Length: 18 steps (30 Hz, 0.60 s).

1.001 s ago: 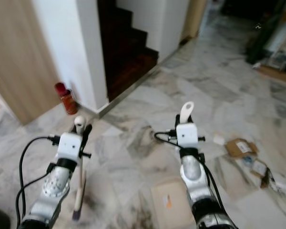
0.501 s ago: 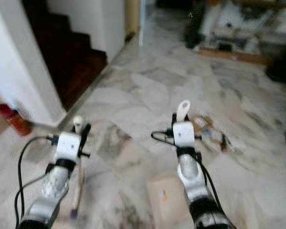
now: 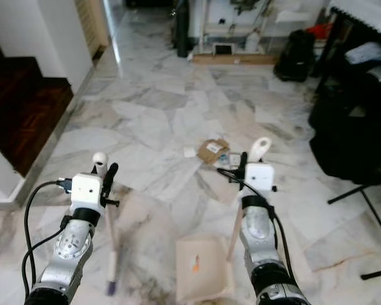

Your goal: Sweep floor

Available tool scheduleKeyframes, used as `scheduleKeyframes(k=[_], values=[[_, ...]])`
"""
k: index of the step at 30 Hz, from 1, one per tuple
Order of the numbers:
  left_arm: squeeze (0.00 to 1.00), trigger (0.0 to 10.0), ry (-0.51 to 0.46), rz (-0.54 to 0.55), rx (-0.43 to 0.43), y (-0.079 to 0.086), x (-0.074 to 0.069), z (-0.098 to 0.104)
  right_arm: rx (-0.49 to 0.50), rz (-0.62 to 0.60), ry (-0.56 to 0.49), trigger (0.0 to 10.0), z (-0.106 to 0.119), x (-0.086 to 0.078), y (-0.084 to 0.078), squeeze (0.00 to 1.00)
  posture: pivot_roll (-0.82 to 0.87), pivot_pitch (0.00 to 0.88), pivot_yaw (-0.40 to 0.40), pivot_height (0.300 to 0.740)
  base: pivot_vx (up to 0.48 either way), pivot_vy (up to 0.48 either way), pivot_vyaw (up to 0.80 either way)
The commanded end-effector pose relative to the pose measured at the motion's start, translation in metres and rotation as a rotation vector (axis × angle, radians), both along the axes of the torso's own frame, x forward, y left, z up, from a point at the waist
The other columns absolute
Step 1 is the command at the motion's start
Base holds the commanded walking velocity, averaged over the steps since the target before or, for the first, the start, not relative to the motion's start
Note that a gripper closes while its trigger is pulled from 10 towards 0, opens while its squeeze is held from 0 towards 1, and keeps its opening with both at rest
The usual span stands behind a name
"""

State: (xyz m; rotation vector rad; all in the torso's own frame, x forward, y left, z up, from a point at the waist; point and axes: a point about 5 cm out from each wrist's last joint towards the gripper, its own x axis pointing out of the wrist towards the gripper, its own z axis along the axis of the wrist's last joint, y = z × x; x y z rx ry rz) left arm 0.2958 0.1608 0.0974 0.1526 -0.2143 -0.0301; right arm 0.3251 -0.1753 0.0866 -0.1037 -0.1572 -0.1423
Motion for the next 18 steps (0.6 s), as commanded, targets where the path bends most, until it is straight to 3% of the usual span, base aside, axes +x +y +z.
scheduleKeyframes(k=[1,12,18], values=[[0.00,10.0,-0.018,0.028,0.021,0.0110,0.0029,0.0057,-0.017,0.032,-0.037,10.0,0.0098,0.0054,0.0072,0.00,0.12,0.000,0.008,0.740,0.000,0.000,0.00],[0.00,10.0,0.010,0.053,-0.065,0.0179,0.0078,0.0060,-0.001,0.037,-0.034,10.0,0.0102,0.0071,0.0099,0.00,0.11,0.000,0.013,0.740,0.000,0.000,0.00],[0.00,10.0,0.021,0.042,-0.069,0.0149,0.0081,0.0041,-0.005,0.035,-0.027,10.0,0.0071,0.0043,0.0070,0.00,0.10,0.000,0.016,0.740,0.297,0.000,0.00]])
